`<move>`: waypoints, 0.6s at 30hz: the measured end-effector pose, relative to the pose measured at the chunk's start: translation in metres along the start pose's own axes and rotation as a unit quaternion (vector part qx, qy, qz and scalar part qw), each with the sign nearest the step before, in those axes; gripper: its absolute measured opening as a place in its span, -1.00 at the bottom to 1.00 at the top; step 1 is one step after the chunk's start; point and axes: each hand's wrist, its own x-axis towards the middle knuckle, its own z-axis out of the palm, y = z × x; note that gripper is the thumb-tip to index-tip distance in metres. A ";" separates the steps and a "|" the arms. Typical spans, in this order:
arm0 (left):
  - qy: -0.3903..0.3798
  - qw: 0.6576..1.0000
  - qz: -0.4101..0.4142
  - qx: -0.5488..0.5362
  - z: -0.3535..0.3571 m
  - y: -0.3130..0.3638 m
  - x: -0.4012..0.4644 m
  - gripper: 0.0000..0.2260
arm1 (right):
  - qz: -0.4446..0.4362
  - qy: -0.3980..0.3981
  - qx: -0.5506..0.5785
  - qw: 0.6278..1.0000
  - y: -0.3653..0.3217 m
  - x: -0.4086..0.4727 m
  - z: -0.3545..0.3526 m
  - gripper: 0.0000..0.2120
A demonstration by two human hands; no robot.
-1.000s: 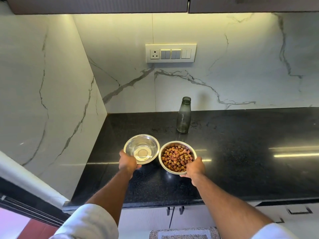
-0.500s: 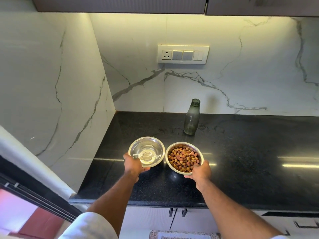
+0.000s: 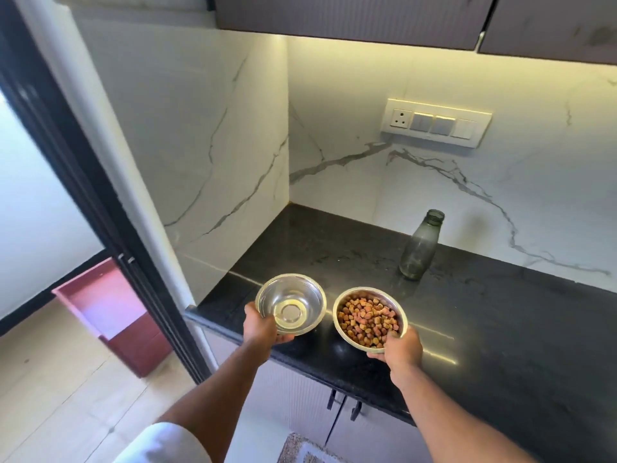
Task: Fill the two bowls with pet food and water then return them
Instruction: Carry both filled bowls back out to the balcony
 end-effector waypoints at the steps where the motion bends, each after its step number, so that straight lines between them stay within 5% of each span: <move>1: 0.008 1.000 0.005 -0.010 -0.007 -0.004 -0.005 -0.55 | -0.006 -0.011 -0.009 1.000 0.001 -0.001 0.001 -0.80; 18: 0.239 0.957 0.055 -0.153 -0.198 -0.093 -0.106 -0.66 | -0.108 -0.260 -0.086 0.956 -0.002 -0.128 0.133 -0.81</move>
